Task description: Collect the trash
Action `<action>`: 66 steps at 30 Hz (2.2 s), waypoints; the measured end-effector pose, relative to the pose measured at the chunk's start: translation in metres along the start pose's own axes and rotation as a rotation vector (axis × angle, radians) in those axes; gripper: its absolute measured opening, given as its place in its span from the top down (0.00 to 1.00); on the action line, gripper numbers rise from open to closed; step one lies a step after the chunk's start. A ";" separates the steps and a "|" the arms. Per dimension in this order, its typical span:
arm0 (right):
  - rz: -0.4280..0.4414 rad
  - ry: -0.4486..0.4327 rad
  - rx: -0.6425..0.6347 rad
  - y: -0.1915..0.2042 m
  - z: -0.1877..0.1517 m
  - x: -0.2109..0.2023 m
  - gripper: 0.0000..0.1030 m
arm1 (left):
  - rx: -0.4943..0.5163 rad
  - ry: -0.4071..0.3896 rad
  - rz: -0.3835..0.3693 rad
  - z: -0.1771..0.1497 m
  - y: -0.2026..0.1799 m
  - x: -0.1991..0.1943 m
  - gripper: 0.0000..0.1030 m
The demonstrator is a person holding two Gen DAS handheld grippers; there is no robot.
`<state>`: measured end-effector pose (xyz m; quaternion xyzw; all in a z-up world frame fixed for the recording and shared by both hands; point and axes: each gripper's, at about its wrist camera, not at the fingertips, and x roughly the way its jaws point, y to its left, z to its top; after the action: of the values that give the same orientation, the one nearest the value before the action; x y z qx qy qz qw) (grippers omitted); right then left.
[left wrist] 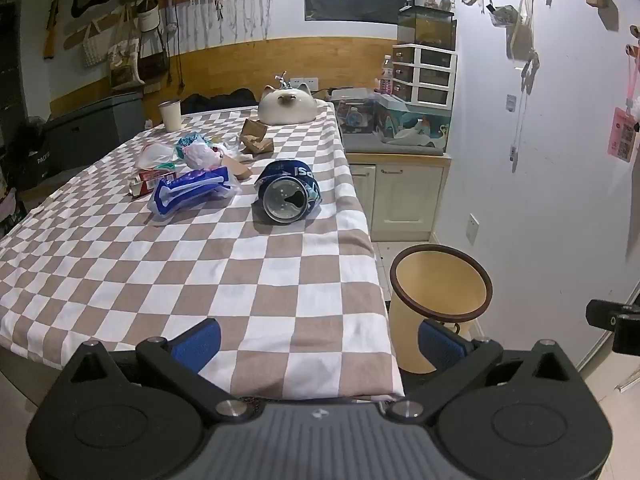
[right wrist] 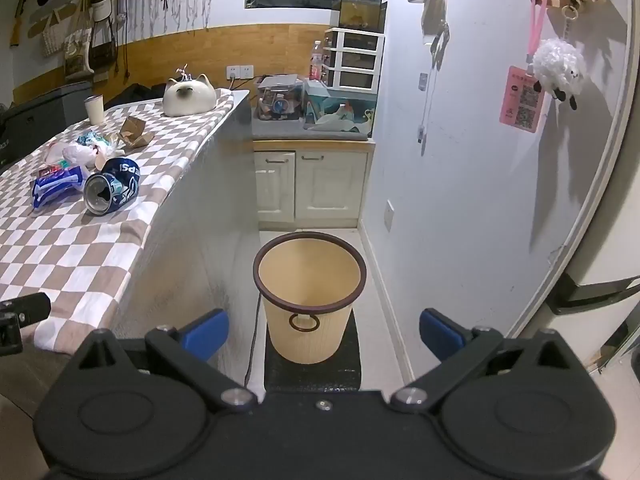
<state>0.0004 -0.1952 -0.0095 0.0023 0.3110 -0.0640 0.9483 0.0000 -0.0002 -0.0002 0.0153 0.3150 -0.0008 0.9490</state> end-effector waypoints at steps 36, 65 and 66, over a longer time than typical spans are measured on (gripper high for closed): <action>-0.001 0.004 -0.005 0.000 -0.001 0.000 0.00 | 0.002 -0.002 0.002 0.000 0.000 0.000 0.00; -0.004 0.002 -0.002 -0.003 0.001 -0.001 0.00 | 0.002 -0.004 0.003 0.000 0.000 0.000 0.00; -0.004 0.002 -0.002 -0.003 0.000 -0.001 0.00 | 0.002 -0.003 0.003 0.000 0.000 0.000 0.00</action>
<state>-0.0004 -0.1980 -0.0085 0.0006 0.3122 -0.0656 0.9477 0.0001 -0.0003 -0.0003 0.0165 0.3134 0.0002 0.9495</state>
